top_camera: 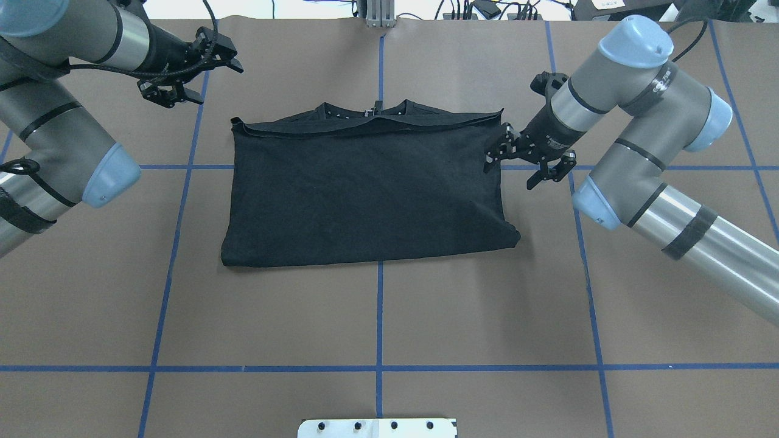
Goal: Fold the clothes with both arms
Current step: 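Move the right gripper down to the folded shirt's side edge nearest it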
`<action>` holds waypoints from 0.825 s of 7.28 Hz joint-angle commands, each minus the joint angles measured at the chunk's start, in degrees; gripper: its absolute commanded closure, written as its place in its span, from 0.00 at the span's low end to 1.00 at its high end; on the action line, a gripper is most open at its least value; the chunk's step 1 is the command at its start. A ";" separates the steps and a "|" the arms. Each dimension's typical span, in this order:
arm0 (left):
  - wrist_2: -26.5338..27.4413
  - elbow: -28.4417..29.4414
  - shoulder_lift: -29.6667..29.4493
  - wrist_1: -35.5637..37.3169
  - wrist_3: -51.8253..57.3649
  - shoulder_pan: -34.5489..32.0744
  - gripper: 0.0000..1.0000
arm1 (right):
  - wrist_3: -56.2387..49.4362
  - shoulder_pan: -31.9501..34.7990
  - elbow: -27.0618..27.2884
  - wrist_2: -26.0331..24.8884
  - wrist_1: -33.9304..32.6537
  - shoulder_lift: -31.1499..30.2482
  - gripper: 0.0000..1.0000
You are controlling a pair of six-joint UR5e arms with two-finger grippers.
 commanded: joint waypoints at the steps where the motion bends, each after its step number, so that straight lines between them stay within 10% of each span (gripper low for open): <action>1: 0.25 -0.75 -0.18 0.17 0.07 0.09 0.00 | -0.03 -3.20 2.95 -0.17 -0.03 -3.01 0.00; 6: 0.34 -1.63 -0.09 0.26 0.07 0.00 0.00 | -0.11 -6.02 2.08 -3.06 -0.29 -3.63 0.00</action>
